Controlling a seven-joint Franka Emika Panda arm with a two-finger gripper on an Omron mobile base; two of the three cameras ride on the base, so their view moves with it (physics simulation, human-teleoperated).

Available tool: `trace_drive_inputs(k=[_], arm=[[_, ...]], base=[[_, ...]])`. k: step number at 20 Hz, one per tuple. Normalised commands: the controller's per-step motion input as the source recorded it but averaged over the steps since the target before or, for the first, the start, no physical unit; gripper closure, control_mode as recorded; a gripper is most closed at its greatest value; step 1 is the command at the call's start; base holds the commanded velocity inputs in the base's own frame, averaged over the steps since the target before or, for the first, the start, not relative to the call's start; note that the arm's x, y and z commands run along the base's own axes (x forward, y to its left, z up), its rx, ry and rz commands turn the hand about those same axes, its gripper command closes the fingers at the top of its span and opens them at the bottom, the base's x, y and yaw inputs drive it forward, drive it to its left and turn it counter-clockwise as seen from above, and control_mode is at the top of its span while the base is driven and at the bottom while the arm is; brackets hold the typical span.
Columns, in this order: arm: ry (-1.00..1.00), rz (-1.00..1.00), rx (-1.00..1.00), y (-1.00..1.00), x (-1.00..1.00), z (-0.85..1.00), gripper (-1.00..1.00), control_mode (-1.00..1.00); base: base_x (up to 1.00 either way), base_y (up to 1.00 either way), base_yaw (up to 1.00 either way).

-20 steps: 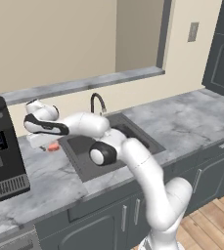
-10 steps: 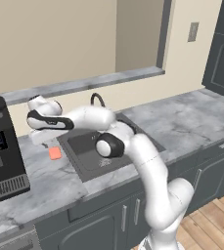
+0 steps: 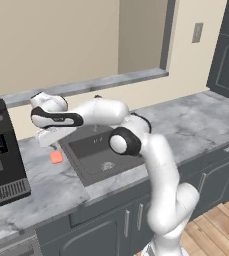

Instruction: Locate and retrieve the bar soap and bar soap from the cabinet. Place them next to the sink.

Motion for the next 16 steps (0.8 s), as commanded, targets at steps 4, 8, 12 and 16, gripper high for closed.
trace_drive_inputs(k=[4, 8, 12, 16], arm=[[-0.06, 0.10, 0.02, -0.83, -0.63, 0.34, -1.00, -1.00], [-0.09, 0.09, 0.07, -0.79, -0.67, 0.37, -1.00, -1.00], [-0.16, 0.08, 0.17, -0.73, -0.64, 0.30, -1.00, -1.00], [-0.20, 0.05, 0.25, -0.66, -0.55, 0.29, -1.00, -1.00]], base=[[0.00, 0.00, 0.00], [0.00, 0.00, 0.00], [0.00, 0.00, 0.00], [0.00, 0.00, 0.00]])
